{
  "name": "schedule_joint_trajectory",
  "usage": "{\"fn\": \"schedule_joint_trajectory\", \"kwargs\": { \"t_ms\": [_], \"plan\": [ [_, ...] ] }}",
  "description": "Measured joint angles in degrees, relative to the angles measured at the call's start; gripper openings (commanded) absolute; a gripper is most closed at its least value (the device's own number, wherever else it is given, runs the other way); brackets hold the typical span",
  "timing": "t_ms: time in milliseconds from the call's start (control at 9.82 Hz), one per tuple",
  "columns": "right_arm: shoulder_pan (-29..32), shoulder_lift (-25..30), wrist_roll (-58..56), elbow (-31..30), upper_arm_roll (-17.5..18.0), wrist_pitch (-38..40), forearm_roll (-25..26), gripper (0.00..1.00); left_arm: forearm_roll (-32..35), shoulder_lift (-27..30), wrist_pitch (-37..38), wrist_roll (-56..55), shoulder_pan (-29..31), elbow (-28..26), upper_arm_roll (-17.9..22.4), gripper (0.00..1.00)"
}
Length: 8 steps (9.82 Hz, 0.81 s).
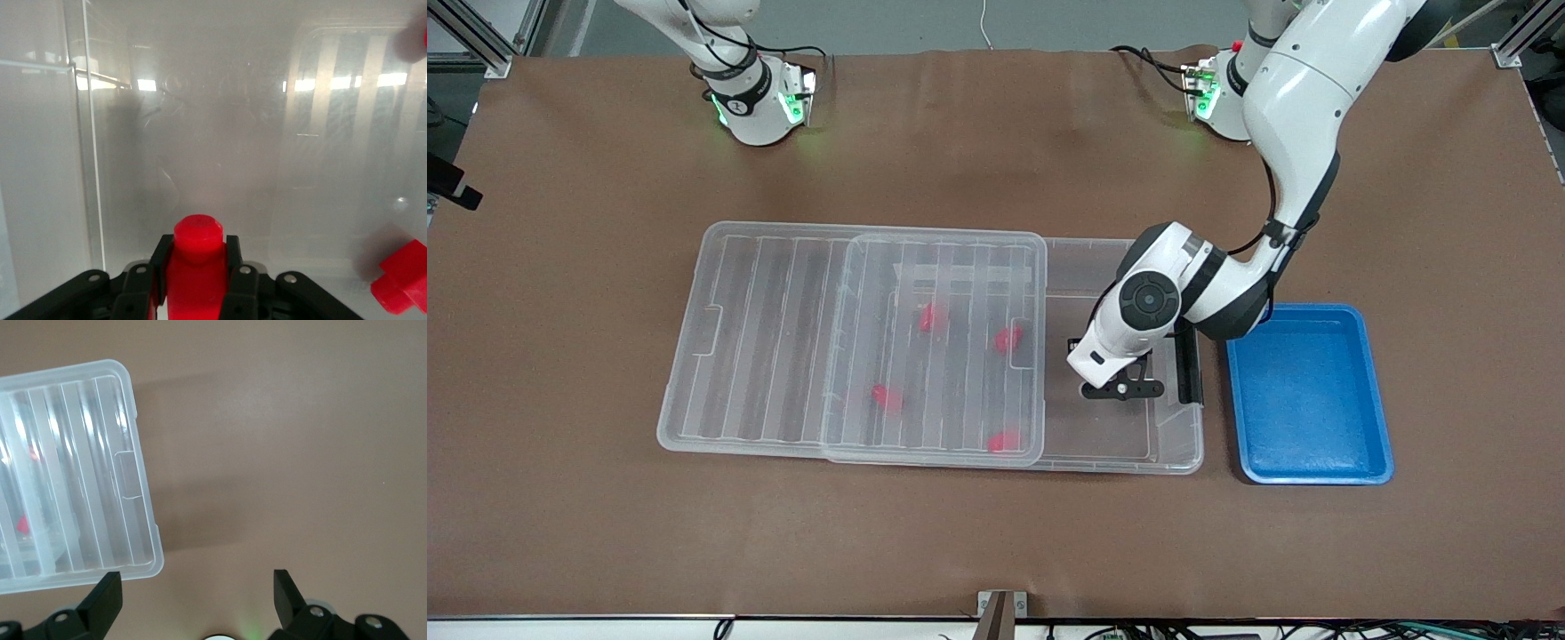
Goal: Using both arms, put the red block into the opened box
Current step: 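Carry the red block with the left gripper over the opened box section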
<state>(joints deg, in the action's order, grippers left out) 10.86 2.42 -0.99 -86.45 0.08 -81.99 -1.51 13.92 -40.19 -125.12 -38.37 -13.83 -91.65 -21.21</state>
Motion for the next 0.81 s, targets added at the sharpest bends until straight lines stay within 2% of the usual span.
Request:
{"fn": "schedule_joint_trajectory", "kwargs": {
  "t_ms": [204, 407, 509, 611, 713, 815],
  "plan": [
    [-0.3, -0.2, -0.6, -0.4, 0.4, -1.5, 1.0, 1.0, 0.5, -1.4, -1.5, 0.0, 0.2, 0.0, 0.1, 0.18],
    [-0.9, -0.5, -0.6, -0.6, 0.8, -3.0, 1.7, 1.0, 0.5, -2.5, -2.4, 0.0, 0.3, 0.0, 0.2, 0.38],
    [-1.1, -0.6, -0.6, -0.6, 0.8, -3.4, 1.7, 1.0, 0.5, -2.9, -2.9, 0.0, 0.3, 0.0, 0.2, 0.57],
    [-1.4, -0.6, -0.6, -0.6, 0.8, -3.6, 1.7, 1.0, 0.5, -3.1, -3.0, -0.1, 0.2, 0.0, 0.2, 0.85],
    [-1.5, -0.6, -0.6, -0.6, 0.8, -3.6, 1.7, 1.0, 0.5, -3.1, -3.1, -0.1, 0.2, 0.1, 0.2, 1.0],
    [-1.6, -0.6, -0.6, -0.6, 0.8, -3.6, 1.7, 1.0, 0.5, -3.1, -3.1, -0.1, 0.2, 0.3, 0.2, 1.0]
  ]
}}
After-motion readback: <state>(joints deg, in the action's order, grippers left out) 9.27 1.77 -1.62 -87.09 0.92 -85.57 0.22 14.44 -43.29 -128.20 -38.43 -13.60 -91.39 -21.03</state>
